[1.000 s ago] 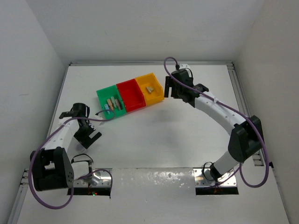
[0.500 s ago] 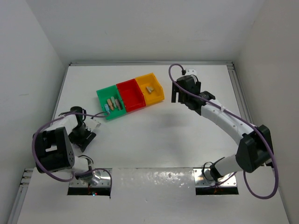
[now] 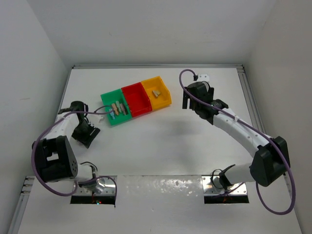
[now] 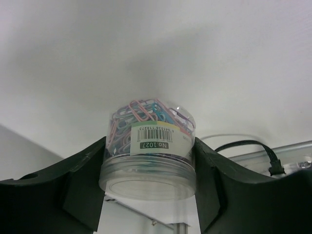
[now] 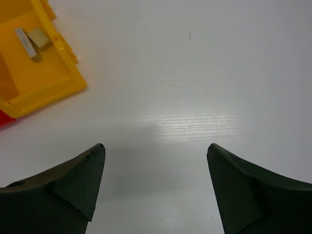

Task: Sort the stationery into containers
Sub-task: Pick up the stationery from the corner of the board, then place the stationery in the storage box.

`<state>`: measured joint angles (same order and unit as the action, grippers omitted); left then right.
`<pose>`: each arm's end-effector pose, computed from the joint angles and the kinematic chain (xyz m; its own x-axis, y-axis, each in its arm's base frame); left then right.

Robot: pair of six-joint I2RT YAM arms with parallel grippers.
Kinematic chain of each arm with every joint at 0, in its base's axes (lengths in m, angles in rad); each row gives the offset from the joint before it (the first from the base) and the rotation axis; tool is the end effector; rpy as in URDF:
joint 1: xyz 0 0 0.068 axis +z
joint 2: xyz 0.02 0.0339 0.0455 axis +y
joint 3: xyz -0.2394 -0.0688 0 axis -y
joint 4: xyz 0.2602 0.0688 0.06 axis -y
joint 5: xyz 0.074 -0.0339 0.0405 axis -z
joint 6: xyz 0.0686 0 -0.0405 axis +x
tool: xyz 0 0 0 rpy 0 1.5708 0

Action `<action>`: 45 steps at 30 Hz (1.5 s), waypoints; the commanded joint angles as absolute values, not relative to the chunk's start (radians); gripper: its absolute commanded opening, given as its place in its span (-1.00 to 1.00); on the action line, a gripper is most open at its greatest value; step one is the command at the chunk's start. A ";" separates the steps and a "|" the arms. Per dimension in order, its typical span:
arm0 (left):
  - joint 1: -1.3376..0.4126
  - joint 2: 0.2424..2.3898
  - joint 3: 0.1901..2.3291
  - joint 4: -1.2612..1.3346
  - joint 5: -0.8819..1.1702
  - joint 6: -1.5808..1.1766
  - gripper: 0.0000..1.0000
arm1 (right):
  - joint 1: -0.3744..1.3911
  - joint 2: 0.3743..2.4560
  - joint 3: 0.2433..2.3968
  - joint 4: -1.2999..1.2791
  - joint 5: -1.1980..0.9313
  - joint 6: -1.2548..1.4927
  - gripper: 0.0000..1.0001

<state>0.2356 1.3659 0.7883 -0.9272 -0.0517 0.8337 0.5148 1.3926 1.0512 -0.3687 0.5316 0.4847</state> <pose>0.2242 0.0575 0.1139 -0.8272 0.5619 -0.0061 0.5595 0.8246 0.0835 0.3164 0.1390 0.2317 -0.5439 0.1538 -0.8249 0.1849 0.9809 0.0609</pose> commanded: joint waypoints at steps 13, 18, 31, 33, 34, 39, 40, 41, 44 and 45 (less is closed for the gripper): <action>-0.270 2.024 2.070 -1.264 -0.060 0.651 -1.00 | 0.486 1.273 0.965 -0.354 0.520 0.505 0.69; -0.377 2.247 2.319 -1.281 -0.104 0.612 -1.00 | 0.477 1.218 0.899 -0.357 0.529 0.526 0.69; -0.420 2.319 2.191 -1.154 -0.107 0.601 -1.00 | 0.468 1.141 0.813 -0.391 0.560 0.568 0.68; -0.420 2.325 2.166 -1.147 -0.104 0.600 -0.99 | 0.469 1.138 0.815 -0.391 0.561 0.568 0.68; -0.422 2.324 2.136 -1.129 -0.110 0.589 -0.96 | 0.468 1.137 0.813 -0.390 0.561 0.568 0.68; -0.428 2.348 2.105 -1.085 -0.118 0.572 -0.56 | 0.468 1.132 0.802 -0.388 0.565 0.572 0.68; -0.428 2.349 2.105 -1.072 -0.120 0.569 -0.53 | 0.469 1.132 0.805 -0.390 0.563 0.572 0.68; -0.426 2.347 2.102 -1.048 -0.121 0.565 -0.44 | 0.466 1.134 0.807 -0.396 0.557 0.572 0.68; -0.428 2.338 2.100 -1.014 -0.117 0.557 -0.16 | 0.468 1.128 0.813 -0.397 0.552 0.572 0.69; -0.428 2.332 2.100 -1.011 -0.114 0.555 -0.07 | 0.469 1.126 0.811 -0.397 0.554 0.572 0.69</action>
